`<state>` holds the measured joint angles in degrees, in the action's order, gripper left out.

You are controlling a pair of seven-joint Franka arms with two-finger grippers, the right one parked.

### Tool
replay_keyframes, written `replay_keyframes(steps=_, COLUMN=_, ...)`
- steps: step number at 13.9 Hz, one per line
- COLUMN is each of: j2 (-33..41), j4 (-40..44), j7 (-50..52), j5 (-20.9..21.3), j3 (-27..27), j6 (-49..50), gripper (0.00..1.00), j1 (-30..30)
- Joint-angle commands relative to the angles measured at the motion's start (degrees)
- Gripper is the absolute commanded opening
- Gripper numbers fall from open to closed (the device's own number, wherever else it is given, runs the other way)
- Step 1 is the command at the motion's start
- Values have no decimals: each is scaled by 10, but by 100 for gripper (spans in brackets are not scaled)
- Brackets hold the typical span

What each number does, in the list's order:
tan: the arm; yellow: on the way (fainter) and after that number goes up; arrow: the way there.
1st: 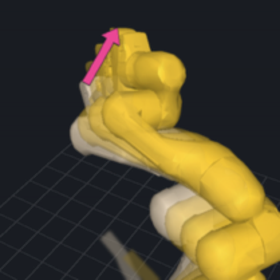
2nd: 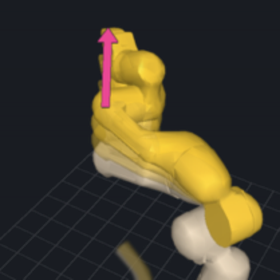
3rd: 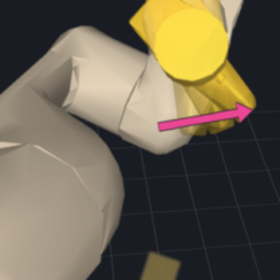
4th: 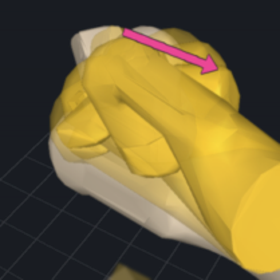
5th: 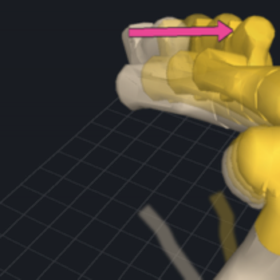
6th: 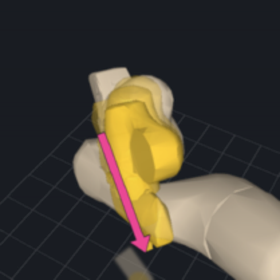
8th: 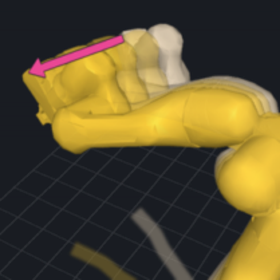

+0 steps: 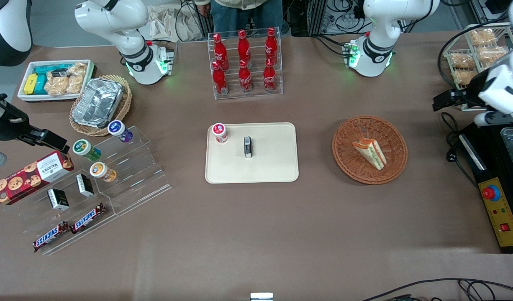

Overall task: Place sandwich from basket to tray
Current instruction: 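Move the left gripper over the sandwich in the wicker basket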

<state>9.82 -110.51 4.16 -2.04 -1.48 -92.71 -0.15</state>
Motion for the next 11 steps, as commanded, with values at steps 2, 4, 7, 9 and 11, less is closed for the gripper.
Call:
replay_keyframes(steps=2, j2=69, j4=-162, j7=60, j5=-11, j3=4, j6=-127, gripper=100, j1=4)
replay_keyframes(steps=4, j2=61, j4=-202, j7=133, j5=-11, j3=5, j6=-175, gripper=100, j1=0)
replay_keyframes(steps=7, j2=40, j4=-269, j7=190, j5=-13, j3=8, j6=-295, gripper=100, j1=-9)
replay_keyframes(steps=9, j2=1, j4=-251, j7=285, j5=-13, j3=12, j6=-327, gripper=100, j1=-36)
replay_keyframes(steps=11, j2=-45, j4=-219, j7=376, j5=-12, j3=11, j6=-347, gripper=100, j1=-71)
